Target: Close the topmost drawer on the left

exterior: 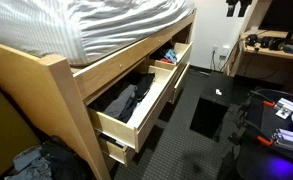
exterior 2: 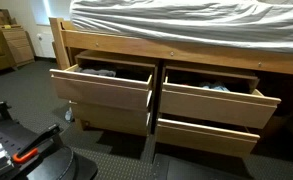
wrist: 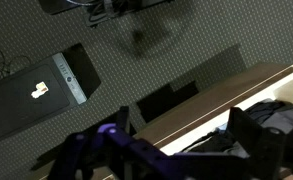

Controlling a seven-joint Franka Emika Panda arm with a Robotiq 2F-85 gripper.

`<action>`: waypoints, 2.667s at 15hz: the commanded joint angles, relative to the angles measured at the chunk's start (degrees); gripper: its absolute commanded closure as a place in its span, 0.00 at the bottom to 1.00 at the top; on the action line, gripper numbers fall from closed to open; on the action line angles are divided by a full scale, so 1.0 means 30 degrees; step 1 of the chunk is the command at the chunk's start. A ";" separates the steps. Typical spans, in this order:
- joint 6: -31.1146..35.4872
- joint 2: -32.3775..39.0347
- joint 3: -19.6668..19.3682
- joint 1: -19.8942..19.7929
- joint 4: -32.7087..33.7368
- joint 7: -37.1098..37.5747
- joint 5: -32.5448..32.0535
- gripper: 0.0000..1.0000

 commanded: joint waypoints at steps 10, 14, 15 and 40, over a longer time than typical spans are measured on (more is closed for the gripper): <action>-0.0007 0.6714 0.1880 0.0520 0.1477 0.2108 -0.0829 0.00; -0.0309 0.7808 0.1705 0.0566 0.1587 0.1986 -0.0931 0.00; -0.0469 0.8673 0.1595 0.0507 0.2183 0.1983 -0.0990 0.00; 1.7937 2.1943 0.1345 -0.2754 0.7158 0.4765 0.8409 0.00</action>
